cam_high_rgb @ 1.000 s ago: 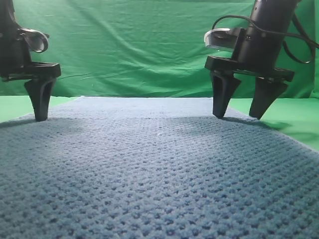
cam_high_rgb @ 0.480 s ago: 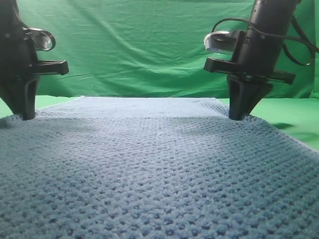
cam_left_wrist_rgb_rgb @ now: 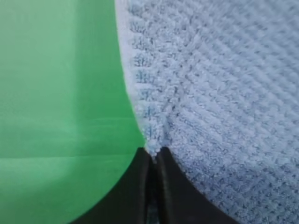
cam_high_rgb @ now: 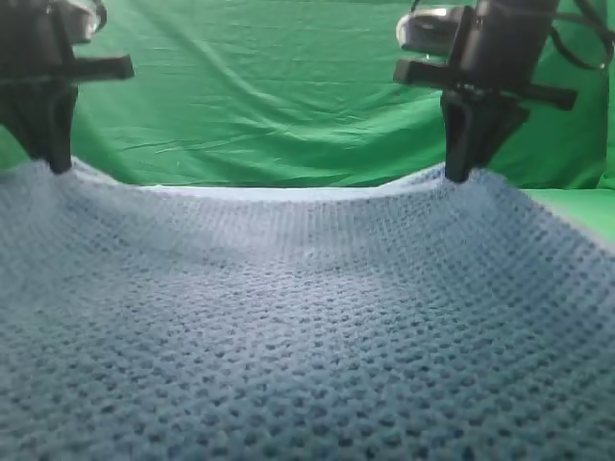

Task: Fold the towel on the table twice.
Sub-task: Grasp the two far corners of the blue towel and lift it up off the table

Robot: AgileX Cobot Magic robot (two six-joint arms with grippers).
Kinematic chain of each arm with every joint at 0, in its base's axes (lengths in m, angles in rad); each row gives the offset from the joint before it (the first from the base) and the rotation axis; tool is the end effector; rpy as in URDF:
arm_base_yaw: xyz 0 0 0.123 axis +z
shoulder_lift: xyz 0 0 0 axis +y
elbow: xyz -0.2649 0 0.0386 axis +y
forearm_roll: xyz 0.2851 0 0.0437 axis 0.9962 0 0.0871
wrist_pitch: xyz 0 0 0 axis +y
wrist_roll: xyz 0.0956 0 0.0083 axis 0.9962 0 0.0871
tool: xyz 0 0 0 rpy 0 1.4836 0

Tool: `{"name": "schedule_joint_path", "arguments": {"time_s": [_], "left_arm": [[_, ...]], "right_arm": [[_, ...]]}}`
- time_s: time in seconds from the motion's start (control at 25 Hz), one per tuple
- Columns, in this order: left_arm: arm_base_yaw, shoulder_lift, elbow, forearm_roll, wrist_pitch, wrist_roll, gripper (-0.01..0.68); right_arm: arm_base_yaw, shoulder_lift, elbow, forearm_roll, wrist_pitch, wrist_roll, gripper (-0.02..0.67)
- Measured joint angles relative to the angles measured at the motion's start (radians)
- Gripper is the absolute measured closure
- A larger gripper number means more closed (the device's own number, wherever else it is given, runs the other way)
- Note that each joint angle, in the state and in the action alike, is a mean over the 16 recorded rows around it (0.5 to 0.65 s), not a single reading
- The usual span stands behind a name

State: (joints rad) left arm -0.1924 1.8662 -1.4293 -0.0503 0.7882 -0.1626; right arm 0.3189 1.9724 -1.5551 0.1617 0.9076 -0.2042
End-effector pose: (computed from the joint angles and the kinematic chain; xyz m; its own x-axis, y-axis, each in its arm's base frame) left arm 0.4225 -0.0858 0.1971 -0.9138 -0.0223 -0.4055 0.0265 0.9931 -0.1144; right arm 0.4226 0.1524 0.1864 -0.8541 -0.3905 -0.3436 -0.4423 0.8929 0.0844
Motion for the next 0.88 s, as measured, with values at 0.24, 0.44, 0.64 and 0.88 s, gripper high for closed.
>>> {"name": "schedule_joint_path", "arguments": {"time_s": [0.24,0.44,0.64,0.88], "left_arm": [[0.000,-0.068,-0.161,-0.032,0.026,0.014,0.673],[0.000,-0.089,-0.279,-0.072,-0.066,0.026,0.673],[0.000,-0.079,-0.348,-0.107,-0.245,0.032,0.673],[0.001,-0.061,-0.367,-0.135,-0.427,0.043,0.673]], "right_arm": [[0.001,-0.067,-0.143,-0.022,-0.015,0.011,0.649],[0.001,-0.094,-0.271,-0.035,-0.127,0.013,0.649],[0.001,-0.093,-0.358,-0.045,-0.310,0.005,0.649],[-0.002,-0.086,-0.394,-0.050,-0.481,-0.015,0.649]]}}
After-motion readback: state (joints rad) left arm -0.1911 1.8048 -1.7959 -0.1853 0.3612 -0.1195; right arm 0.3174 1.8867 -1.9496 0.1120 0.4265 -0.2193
